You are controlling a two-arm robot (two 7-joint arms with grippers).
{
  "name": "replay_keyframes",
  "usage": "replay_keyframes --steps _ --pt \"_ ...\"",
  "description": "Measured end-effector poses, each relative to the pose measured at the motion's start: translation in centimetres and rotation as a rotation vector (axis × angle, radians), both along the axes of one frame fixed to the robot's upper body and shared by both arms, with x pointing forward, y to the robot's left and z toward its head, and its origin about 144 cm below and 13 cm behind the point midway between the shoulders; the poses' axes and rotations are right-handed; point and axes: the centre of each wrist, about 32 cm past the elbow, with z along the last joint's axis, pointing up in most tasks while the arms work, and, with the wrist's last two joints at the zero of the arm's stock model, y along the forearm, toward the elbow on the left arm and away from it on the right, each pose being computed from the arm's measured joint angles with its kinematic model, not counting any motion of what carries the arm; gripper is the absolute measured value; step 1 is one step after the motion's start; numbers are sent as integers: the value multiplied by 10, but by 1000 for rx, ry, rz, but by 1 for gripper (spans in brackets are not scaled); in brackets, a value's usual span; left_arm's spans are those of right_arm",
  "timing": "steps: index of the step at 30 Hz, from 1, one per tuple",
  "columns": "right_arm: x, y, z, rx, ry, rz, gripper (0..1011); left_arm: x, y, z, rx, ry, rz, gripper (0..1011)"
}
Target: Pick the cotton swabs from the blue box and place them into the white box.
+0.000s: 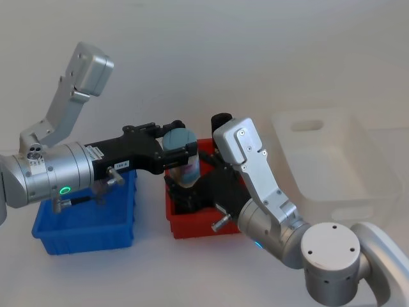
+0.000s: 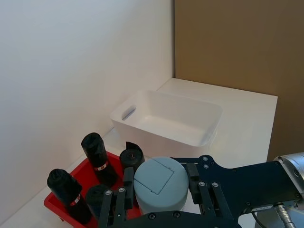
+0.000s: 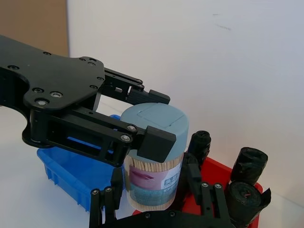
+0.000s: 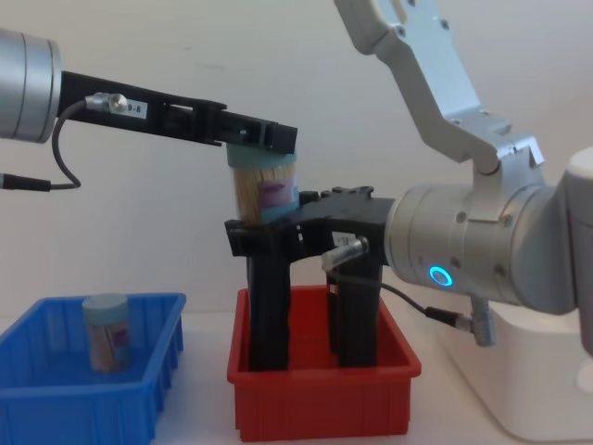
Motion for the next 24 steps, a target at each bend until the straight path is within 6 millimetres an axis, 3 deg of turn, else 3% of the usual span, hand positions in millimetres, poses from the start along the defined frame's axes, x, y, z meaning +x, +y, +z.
replay_keyframes --steps 10,18,24 --pt "1 4 -1 4 7 -12 633 0 0 0 0 0 0 669" --pt "1 5 -1 7 8 -15 629 0 0 0 0 0 1 672" --pt "0 6 -1 10 8 -18 628 0 0 0 0 0 0 848"
